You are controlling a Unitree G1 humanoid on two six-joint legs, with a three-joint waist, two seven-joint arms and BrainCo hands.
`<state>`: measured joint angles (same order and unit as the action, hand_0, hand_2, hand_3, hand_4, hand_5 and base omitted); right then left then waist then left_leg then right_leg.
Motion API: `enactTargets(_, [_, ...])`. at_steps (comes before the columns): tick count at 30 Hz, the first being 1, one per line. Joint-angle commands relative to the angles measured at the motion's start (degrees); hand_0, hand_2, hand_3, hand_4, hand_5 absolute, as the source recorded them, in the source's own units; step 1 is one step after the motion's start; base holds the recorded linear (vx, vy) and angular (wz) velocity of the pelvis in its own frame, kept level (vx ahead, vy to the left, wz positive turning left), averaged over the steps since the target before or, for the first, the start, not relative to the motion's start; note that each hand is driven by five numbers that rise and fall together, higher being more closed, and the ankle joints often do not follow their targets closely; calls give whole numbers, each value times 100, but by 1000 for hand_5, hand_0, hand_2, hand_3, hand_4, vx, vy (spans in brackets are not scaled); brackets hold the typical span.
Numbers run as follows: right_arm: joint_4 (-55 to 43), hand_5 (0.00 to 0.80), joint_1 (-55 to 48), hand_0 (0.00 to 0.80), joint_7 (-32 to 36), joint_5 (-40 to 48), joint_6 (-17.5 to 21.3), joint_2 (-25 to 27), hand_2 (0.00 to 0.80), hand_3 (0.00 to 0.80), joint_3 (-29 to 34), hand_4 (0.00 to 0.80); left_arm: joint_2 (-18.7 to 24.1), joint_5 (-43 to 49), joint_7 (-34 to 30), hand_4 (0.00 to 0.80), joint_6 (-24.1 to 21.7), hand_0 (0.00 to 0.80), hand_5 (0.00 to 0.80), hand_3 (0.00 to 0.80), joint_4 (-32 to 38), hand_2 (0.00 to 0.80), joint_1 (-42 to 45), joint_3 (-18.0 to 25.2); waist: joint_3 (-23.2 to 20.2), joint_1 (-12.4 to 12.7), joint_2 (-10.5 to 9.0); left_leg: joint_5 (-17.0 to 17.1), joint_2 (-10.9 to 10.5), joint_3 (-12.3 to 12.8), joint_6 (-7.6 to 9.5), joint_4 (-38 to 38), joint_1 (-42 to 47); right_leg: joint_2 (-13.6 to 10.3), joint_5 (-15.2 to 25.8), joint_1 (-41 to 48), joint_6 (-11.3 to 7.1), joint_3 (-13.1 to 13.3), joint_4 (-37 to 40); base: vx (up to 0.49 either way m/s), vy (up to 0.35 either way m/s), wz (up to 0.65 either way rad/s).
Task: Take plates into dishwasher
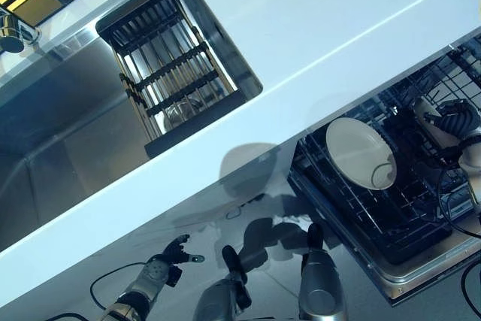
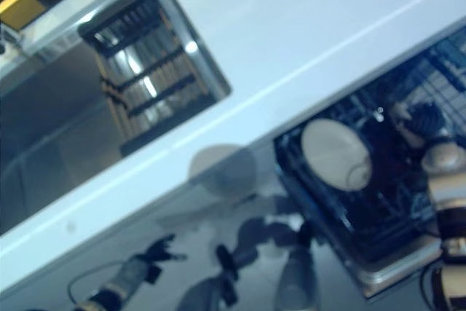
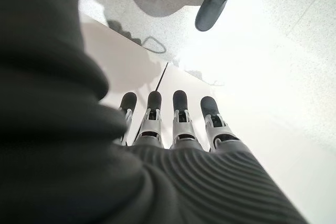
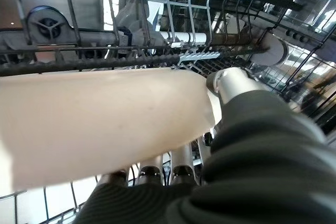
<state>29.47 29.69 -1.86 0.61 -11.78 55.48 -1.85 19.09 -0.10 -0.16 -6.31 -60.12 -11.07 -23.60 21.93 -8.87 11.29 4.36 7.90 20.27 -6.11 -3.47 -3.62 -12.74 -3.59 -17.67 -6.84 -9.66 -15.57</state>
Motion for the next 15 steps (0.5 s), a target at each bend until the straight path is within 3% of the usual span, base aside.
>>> enactTargets(1, [227, 800, 129, 800, -16, -403, -42, 405, 800, 800, -329, 800, 24, -339, -31, 0, -156, 0, 0, 0, -58, 0, -33, -4, -98, -220, -71, 378, 400, -125, -405, 152, 90, 150, -34, 154, 321, 83, 50, 11, 32, -8])
enactTargets(15, [700, 800, 484, 800, -246, -822, -27, 528, 800, 800, -657, 800, 98, -463, -71, 0, -201, 0, 0, 0, 186, 0, -39, -92, 155, -333, 240, 286, 268, -133, -370, 281, -206, 99, -2, -392, 314, 306, -91, -7, -3, -7])
